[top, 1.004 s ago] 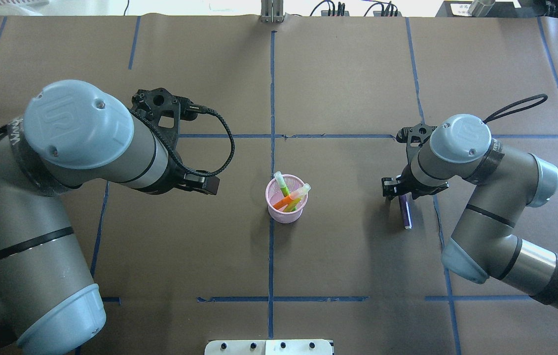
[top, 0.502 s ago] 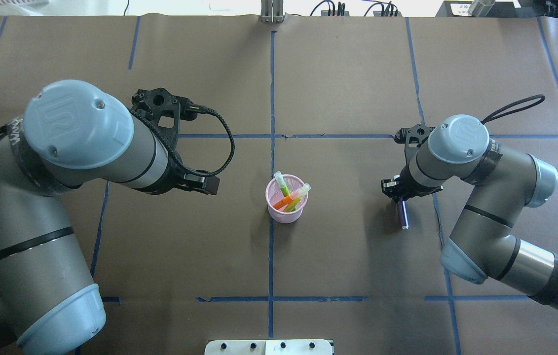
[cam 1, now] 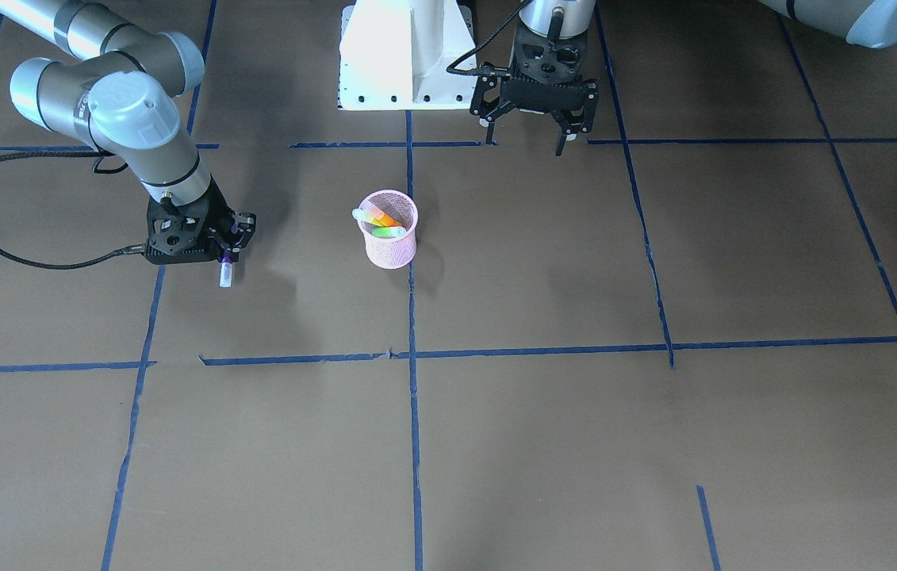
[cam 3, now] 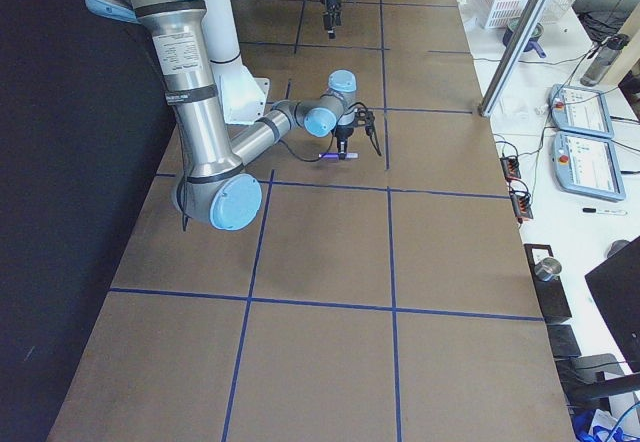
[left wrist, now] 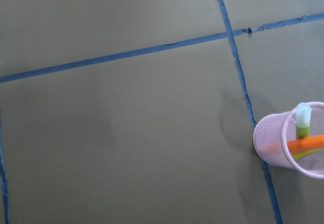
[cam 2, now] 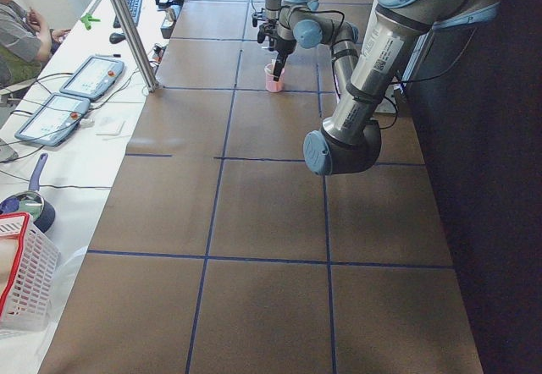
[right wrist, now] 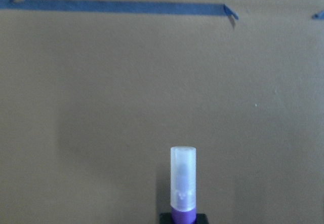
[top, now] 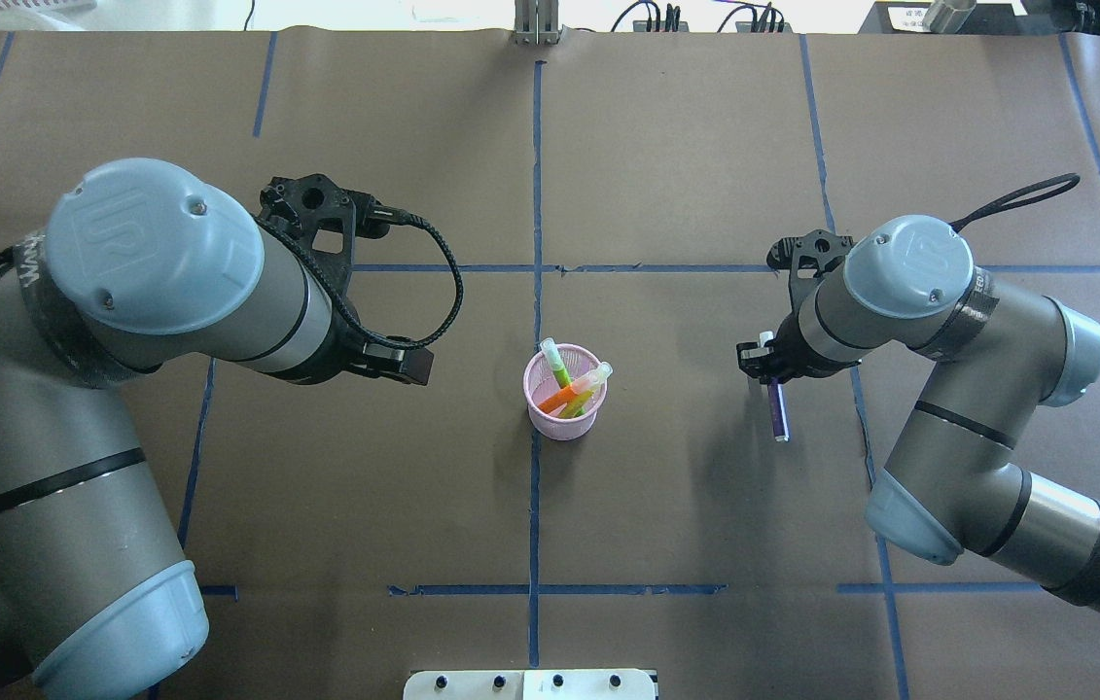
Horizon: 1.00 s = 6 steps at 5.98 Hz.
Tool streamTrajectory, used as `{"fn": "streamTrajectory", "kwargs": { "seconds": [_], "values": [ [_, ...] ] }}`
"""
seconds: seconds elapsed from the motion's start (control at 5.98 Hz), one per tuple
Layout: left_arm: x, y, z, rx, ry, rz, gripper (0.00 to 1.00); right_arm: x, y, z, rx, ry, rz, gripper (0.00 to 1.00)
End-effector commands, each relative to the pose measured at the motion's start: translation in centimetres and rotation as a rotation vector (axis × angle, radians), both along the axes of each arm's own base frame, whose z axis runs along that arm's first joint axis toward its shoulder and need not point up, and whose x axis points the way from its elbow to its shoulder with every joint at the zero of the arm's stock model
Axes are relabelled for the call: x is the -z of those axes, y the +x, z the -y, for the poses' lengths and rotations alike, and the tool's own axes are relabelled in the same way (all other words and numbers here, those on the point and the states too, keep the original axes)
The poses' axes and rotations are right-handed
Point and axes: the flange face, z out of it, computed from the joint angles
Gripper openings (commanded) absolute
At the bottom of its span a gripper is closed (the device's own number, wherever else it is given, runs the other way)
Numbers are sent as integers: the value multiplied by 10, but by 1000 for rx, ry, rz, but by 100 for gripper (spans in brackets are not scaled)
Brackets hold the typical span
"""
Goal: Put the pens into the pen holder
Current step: 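Close the right gripper on the purple marker and lift it, then carry the purple marker with the right gripper over the pink cup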
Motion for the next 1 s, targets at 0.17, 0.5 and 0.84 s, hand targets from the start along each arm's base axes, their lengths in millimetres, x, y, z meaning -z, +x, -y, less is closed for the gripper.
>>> {"fn": "streamTrajectory", "kwargs": {
  "seconds": [0.17, 0.5, 0.84],
  "values": [
    [-13, 1, 0, -3, -12, 20, 100, 94, 43, -5, -295, 133, 116, 0],
    [-14, 2, 0, -4, -15, 20, 100, 136, 6, -34, -530, 216, 168, 0],
    [-16, 5, 2, -2, -17, 26, 100, 170, -43, -76, -688, 266, 241, 0]
  ]
}}
